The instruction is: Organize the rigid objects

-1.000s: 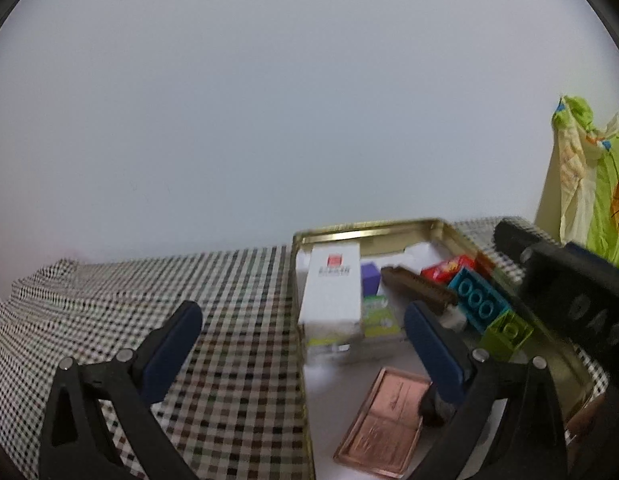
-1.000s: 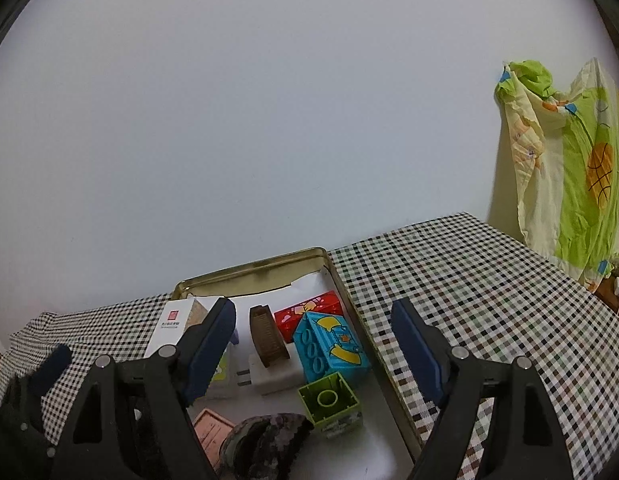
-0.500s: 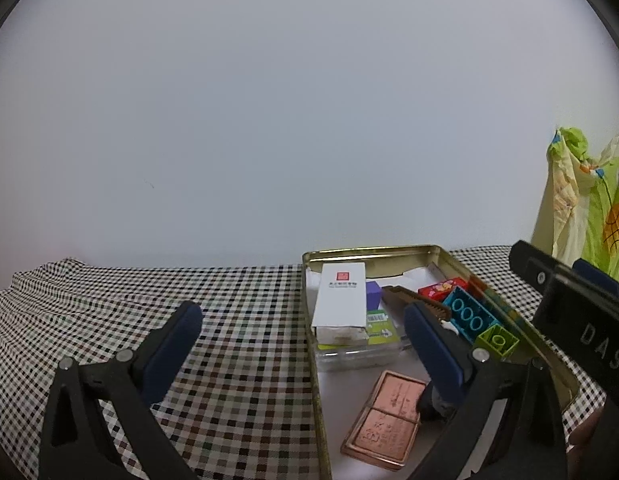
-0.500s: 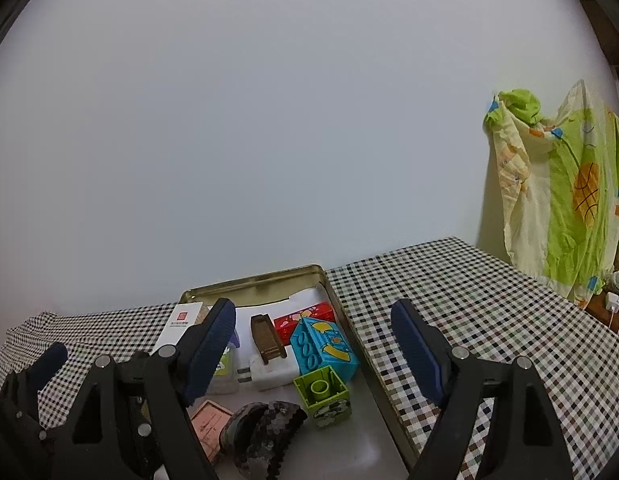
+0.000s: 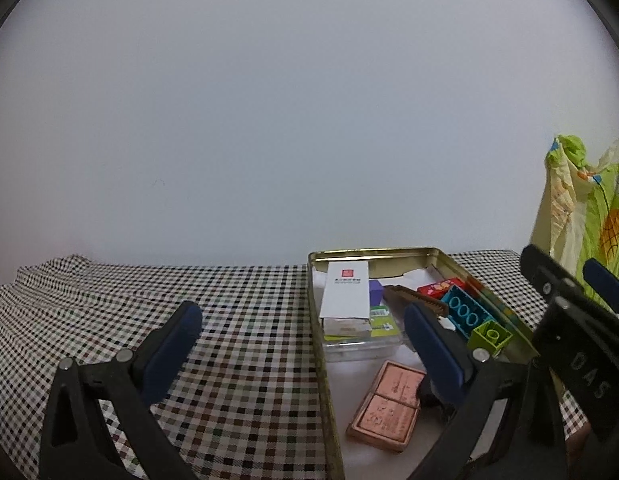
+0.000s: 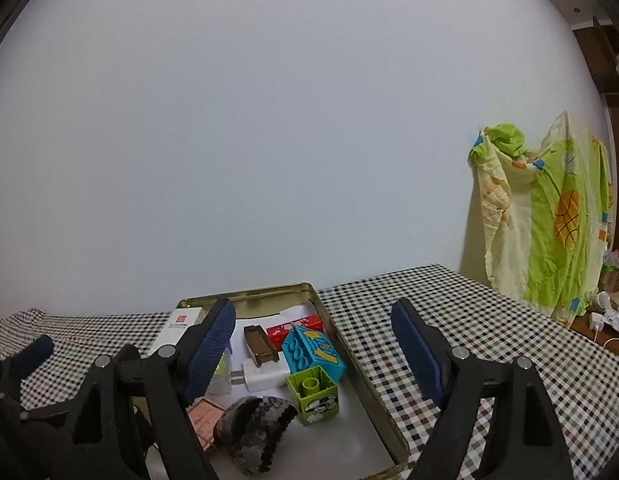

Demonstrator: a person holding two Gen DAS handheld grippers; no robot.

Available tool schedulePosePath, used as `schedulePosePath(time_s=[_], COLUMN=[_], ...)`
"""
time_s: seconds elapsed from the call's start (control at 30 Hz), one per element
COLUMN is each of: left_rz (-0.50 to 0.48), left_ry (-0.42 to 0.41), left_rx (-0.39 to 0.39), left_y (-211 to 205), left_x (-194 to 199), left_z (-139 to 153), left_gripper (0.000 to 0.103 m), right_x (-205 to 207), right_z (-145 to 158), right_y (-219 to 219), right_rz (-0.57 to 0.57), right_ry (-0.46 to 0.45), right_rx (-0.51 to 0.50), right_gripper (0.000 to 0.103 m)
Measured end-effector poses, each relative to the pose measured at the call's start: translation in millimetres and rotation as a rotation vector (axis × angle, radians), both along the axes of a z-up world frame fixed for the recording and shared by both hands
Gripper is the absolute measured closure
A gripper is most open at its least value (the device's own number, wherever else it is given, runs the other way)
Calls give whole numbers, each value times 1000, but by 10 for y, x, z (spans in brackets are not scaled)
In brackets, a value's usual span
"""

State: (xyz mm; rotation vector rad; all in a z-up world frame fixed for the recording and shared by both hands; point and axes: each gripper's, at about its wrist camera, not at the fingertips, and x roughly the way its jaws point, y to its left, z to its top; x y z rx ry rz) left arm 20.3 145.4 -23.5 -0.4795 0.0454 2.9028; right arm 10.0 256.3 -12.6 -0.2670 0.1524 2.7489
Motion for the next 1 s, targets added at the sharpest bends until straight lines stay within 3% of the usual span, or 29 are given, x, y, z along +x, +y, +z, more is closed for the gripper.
schedulePosePath(time_s=[0.23, 0.47, 1.0], left_rz=[-15, -5, -5], left_ry=[-4, -4, 18], left_rx=[-7, 1, -8], left_y=[-18, -77, -217], left_x=[75, 133, 373], left_z=[2, 3, 32], left_gripper=[1, 1, 1], right_x=[81, 233, 533], right_z=[-18, -21, -8], right_y=[-19, -67, -139], right_rz=[-30, -63, -32], right_ry=[-1, 15, 45], right_rx=[47, 80, 77], right_gripper=[21, 13, 10])
